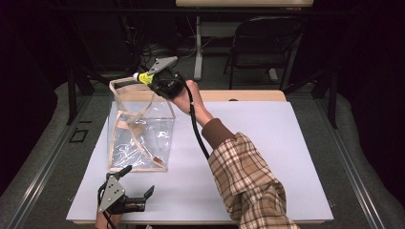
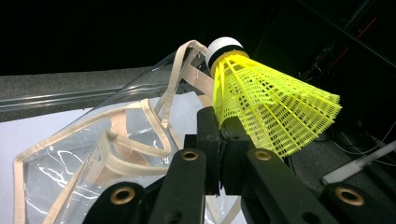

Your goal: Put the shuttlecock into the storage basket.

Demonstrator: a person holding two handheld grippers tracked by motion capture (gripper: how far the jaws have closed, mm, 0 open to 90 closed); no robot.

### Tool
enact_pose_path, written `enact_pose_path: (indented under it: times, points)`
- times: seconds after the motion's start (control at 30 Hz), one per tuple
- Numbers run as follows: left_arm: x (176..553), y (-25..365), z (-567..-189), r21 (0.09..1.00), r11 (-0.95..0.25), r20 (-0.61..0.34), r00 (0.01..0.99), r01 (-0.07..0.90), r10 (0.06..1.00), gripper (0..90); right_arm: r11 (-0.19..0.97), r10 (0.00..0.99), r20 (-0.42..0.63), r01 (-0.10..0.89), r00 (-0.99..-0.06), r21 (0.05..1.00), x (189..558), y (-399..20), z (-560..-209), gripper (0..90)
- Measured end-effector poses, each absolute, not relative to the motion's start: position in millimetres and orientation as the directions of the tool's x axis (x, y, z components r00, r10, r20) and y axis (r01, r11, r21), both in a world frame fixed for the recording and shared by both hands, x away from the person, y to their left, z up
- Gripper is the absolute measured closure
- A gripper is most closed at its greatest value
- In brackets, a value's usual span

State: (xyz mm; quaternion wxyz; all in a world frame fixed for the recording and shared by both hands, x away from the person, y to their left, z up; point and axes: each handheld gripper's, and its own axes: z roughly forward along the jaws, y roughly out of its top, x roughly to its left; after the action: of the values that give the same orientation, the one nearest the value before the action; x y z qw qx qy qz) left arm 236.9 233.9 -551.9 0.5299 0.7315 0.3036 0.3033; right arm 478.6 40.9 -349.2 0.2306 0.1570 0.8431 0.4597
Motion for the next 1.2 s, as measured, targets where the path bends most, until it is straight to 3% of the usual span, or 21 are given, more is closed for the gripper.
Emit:
enact_pose_path:
  times: [1.2]
  points:
    - [236,234,-552,0.959,-0.255,0.122,0.631,0.124,0.766,0.0,0.543,0.467,-0.238,0.063,-0.851,0.838,485,66,-360,88.6]
